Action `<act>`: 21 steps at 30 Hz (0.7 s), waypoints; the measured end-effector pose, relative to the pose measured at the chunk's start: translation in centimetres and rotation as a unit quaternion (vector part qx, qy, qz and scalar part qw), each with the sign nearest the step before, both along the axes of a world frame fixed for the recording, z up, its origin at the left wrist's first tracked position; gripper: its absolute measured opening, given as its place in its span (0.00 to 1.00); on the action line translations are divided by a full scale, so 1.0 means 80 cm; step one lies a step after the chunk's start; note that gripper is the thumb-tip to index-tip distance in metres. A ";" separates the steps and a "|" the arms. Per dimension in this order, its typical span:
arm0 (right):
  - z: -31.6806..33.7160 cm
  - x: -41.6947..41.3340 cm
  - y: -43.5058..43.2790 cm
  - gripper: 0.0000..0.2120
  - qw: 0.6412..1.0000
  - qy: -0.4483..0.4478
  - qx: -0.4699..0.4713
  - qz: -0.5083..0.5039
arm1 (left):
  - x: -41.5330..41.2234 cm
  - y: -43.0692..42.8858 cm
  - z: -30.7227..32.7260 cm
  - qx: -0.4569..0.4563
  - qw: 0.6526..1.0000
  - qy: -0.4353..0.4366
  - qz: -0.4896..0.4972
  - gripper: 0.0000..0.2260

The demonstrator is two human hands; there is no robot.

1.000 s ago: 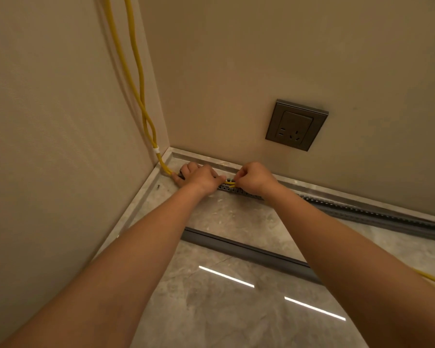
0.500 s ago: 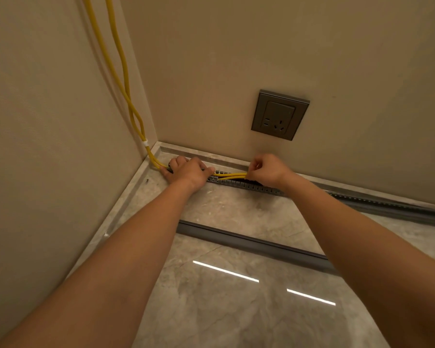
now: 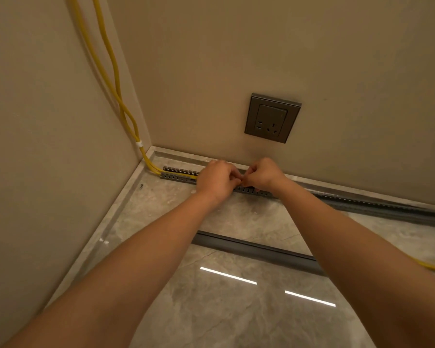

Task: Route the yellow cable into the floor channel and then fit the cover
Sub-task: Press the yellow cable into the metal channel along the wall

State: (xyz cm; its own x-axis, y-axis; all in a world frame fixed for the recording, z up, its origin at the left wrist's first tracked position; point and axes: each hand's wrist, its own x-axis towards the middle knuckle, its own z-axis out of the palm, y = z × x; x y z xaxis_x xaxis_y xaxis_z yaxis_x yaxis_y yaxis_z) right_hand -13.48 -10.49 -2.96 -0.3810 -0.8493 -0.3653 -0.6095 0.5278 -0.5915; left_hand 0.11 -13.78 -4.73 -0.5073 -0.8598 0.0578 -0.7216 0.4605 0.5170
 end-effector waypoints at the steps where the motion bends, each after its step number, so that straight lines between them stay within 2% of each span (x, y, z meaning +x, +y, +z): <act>1: 0.001 -0.001 0.001 0.11 1.000 -0.016 -0.003 -0.004 | -0.001 -0.001 0.000 0.019 1.000 0.003 0.008 0.06; 5: 0.003 -0.008 0.003 0.12 0.999 -0.038 -0.007 -0.008 | -0.002 -0.008 0.005 0.058 0.998 -0.028 0.009 0.07; 7: 0.004 -0.008 0.003 0.07 0.999 -0.038 -0.005 0.003 | -0.007 -0.008 0.007 0.050 0.998 -0.042 0.013 0.07; 10: 0.003 -0.010 0.005 0.10 0.999 -0.041 -0.012 0.011 | -0.012 -0.006 0.005 -0.006 0.997 -0.077 0.000 0.08; 14: 0.001 -0.011 0.005 0.10 0.998 -0.052 -0.032 0.004 | -0.013 -0.002 0.002 -0.092 0.987 -0.087 -0.096 0.10; 19: 0.000 -0.011 0.004 0.10 0.997 -0.060 -0.043 -0.005 | -0.022 0.005 -0.001 -0.156 0.977 -0.101 -0.099 0.10; 21: 0.001 -0.015 0.007 0.09 0.999 -0.024 -0.047 0.010 | -0.022 0.006 -0.004 -0.162 0.978 -0.093 -0.090 0.10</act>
State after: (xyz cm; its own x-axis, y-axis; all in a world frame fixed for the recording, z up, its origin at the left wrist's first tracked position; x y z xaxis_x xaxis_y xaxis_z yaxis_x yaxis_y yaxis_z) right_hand -14.65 -9.96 -2.88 -0.3475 -0.8880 -0.3011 -0.5894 0.4567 -0.6664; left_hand -1.65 -13.30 -5.05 -0.6769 -0.7072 0.2041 -0.6812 0.7069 0.1904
